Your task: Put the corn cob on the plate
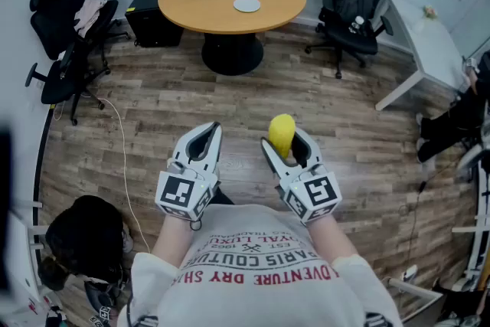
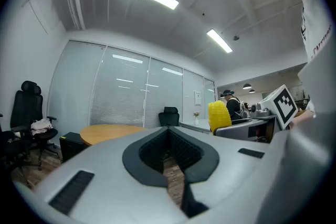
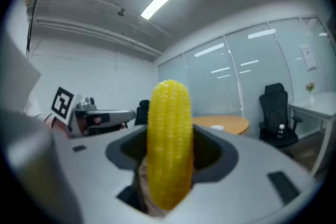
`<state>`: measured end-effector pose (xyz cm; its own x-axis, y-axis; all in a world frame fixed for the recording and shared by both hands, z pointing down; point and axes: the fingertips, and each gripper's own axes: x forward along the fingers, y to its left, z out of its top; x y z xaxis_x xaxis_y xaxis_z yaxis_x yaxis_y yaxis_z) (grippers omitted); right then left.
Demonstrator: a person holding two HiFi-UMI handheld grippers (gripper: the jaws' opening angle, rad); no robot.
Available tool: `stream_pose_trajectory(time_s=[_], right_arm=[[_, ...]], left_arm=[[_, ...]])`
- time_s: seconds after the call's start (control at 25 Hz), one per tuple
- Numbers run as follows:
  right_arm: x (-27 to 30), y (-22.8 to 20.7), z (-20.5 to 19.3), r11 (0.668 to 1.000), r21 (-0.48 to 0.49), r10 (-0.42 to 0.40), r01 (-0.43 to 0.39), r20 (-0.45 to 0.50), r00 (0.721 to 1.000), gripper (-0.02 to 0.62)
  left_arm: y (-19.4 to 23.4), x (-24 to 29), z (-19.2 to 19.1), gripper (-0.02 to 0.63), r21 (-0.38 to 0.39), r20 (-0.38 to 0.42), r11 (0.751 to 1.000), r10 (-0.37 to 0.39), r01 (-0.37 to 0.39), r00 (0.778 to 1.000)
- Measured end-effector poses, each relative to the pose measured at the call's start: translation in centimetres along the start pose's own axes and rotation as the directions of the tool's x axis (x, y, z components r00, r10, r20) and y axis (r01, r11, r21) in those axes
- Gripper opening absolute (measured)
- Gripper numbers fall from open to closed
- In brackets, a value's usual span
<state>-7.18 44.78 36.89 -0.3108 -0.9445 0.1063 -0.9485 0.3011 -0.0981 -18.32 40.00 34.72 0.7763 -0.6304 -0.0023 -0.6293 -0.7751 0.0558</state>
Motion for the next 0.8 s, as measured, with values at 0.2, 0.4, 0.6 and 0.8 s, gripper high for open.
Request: stream_pose_trajectory(time_s=[0.2, 0.4, 0.6, 0.8], right_arm=[[0.4, -0.1, 0.0, 1.000, 0.002, -0.002, 0.002, 0.003, 1.000, 0.268], [0.4, 0.0, -0.1, 1.000, 0.006, -0.002, 0.002, -0.002, 1.000, 0.268], [0.1, -0.2, -0.3, 0.998, 0.056, -0.009, 0.009, 0.003, 1.000, 0.268], [-0.2, -0.6, -0.9, 0.998, 0.070, -0.007, 0.007, -0.001, 1.000, 0.268]], left_arm=[[0.5, 0.2, -0.2, 0.034, 0.012, -0.006, 1.000, 0.000, 0.000, 1.000], [0.5, 0.3, -0.5, 0.034, 0.009, -0.012, 1.000, -0.004, 0.005, 1.000], [0.0, 0.3, -0.8, 0.034, 0.011, -0.024, 1.000, -0.014, 0.014, 1.000], [0.0, 0.4, -1.3, 0.034, 0.009, -0.037, 1.000, -0.006, 0.006, 0.999]])
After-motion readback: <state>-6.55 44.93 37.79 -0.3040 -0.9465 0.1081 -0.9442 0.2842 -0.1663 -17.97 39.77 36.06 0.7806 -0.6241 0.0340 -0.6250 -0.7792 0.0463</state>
